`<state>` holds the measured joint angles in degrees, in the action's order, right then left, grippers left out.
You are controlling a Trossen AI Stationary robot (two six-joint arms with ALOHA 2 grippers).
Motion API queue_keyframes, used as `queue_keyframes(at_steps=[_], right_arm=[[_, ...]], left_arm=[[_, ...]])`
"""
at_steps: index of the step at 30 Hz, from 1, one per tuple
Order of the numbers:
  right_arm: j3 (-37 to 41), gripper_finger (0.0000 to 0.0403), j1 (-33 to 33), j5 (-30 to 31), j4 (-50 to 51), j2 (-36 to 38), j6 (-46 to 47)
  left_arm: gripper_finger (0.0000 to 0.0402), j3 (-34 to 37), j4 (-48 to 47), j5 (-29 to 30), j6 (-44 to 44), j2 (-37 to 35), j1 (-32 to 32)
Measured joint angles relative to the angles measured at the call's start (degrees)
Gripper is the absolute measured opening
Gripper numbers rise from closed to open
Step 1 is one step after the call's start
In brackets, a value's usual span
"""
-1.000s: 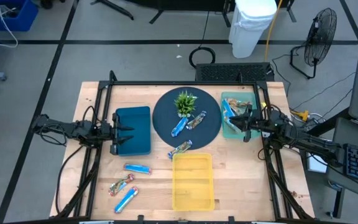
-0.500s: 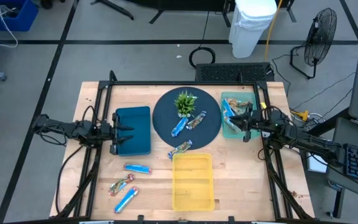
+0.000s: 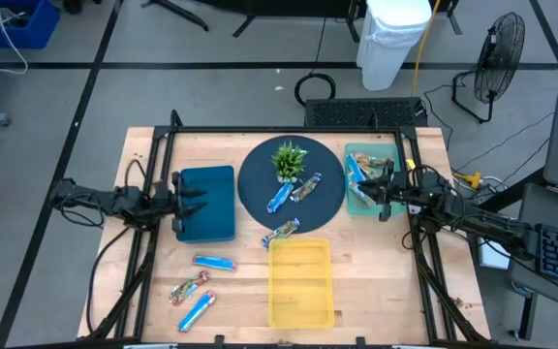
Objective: Pick and place Granola Bars by type
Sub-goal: Put the blue granola bar into the blue bin
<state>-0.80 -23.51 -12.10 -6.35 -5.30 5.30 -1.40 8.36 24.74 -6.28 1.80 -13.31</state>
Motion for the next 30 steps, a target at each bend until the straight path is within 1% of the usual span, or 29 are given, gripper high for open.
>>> queue_keyframes(at_steps=[2,4,7,9,12,14,16,19,21,23,27,30], right_arm=[[0.0,0.005,0.0,0.0,0.0,0.0,0.0],[0.0,0.005,0.0,0.0,0.0,0.0,0.0],[0.0,0.0049,0.0,0.0,0.0,0.0,0.0],[0.0,0.005,0.0,0.0,-0.1,0.0,0.0],[0.0,0.0049,0.0,0.0,-0.1,0.0,0.0],[0.0,0.005,0.0,0.0,-0.1,0.0,0.0],[0.0,0.005,0.0,0.0,-0.1,0.0,0.0],[0.0,0.005,0.0,0.0,-0.1,0.0,0.0],[0.0,0.005,0.0,0.0,0.0,0.0,0.0],[0.0,0.0049,0.0,0.0,0.0,0.0,0.0],[0.0,0.005,0.0,0.0,0.0,0.0,0.0],[0.0,0.005,0.0,0.0,0.0,0.0,0.0]], left_arm=[[0.0159,-0.9,-0.4,1.3,-3.8,2.1,0.8],[0.0159,-2.6,-0.5,1.3,-7.1,6.5,1.9],[0.0159,-6.7,-0.7,1.3,-12.3,17.0,3.7],[0.0159,-10.6,-1.0,0.3,-13.0,25.7,4.9],[0.0159,-18.4,-1.6,-3.7,-13.1,39.4,7.2],[0.0159,-25.0,-3.9,-7.2,-13.6,48.6,8.8],[0.0159,-31.8,-8.3,-9.6,-14.5,56.8,10.2],[0.0159,-42.0,-17.9,-9.7,-16.6,67.3,12.2],[0.0159,-47.2,-22.9,-9.6,-18.8,73.2,13.6],[0.0159,-50.6,-24.9,-11.1,-21.2,78.2,14.9],[0.0159,-54.8,-24.4,-18.0,-23.9,86.6,16.3],[0.0159,-56.6,-24.5,-19.3,-25.4,91.2,17.0]])
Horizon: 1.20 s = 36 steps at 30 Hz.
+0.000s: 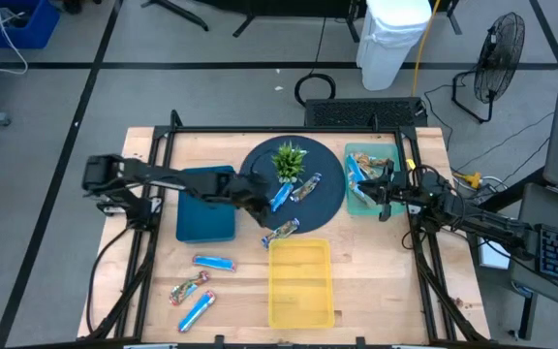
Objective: Pick and place Granola Bars by type
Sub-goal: Put the blue granola bar into the blue bin
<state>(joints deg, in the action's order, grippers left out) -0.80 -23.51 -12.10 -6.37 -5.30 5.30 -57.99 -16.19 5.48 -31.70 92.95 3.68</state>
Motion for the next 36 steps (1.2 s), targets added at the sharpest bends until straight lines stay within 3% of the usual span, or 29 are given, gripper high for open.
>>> queue_keyframes(at_steps=[11,24,27,32,36], right_arm=[[0.0,0.005,0.0,0.0,0.5,0.0,0.0],[0.0,0.005,0.0,0.0,0.7,0.0,0.0],[0.0,0.0049,0.0,0.0,0.7,0.0,0.0],[0.0,0.0049,0.0,0.0,0.6,0.0,0.0],[0.0,0.005,0.0,0.0,0.6,0.0,0.0]], left_arm=[[0.0159,-0.7,1.7,-0.1,-4.5,9.3,1.8],[0.0156,-0.6,2.2,-0.9,-5.5,11.9,2.2],[0.0128,-0.6,2.7,-1.0,-3.5,11.9,2.0],[0.002,-0.6,3.8,-1.0,-1.7,11.9,1.8],[0.0008,-0.6,3.3,-0.3,1.0,9.2,0.5]])
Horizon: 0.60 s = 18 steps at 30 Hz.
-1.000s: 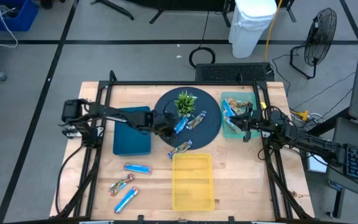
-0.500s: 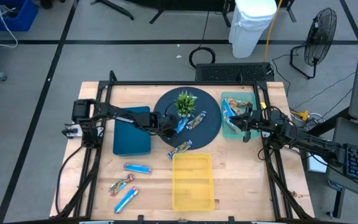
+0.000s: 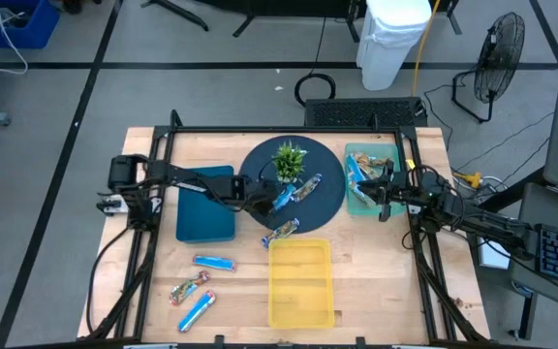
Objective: Pick and place Granola Bars by type
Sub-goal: Put the blue granola bar into the blue bin
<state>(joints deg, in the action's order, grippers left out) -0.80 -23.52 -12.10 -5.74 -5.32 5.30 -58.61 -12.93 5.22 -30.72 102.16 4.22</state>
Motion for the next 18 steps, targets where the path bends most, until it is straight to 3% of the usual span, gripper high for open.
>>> queue_keyframes(at_steps=[12,18], right_arm=[[0.0,0.005,0.0,0.0,0.0,0.0,0.0],[0.0,0.0049,0.0,0.0,0.0,0.0,0.0]], left_arm=[[0.0003,0.0,-11.2,18.3,3.8,-20.8,-11.5],[0.0002,0.0,-23.5,29.6,-4.8,-28.8,-18.4]])
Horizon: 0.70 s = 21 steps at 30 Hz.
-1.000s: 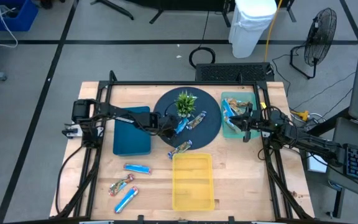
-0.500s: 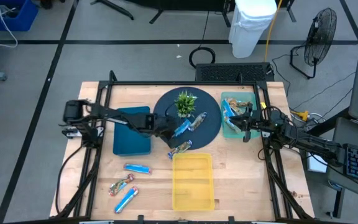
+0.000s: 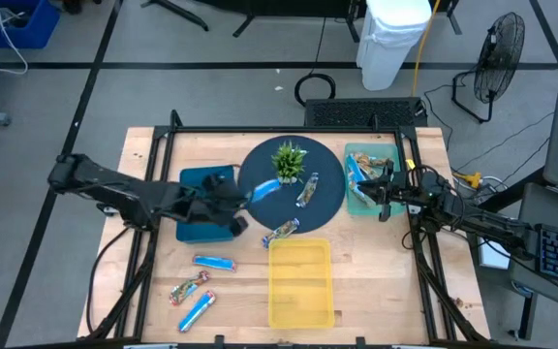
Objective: Pick and place Granola Bars by type
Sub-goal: Put the blue granola bar into the blue bin
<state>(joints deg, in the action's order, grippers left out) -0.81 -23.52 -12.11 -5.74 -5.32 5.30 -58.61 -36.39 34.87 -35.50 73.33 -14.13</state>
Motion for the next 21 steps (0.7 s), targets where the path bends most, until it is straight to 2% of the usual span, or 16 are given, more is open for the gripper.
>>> queue_keyframes(at_steps=[7,21], right_arm=[[0.0,0.005,0.0,0.0,0.0,0.0,0.0],[0.0,0.005,0.0,0.0,0.0,0.0,0.0]], left_arm=[[0.0001,0.0,-10.8,9.0,-11.2,-3.1,-6.2],[0.0002,0.0,-32.4,12.3,-36.8,-2.9,-10.5]])
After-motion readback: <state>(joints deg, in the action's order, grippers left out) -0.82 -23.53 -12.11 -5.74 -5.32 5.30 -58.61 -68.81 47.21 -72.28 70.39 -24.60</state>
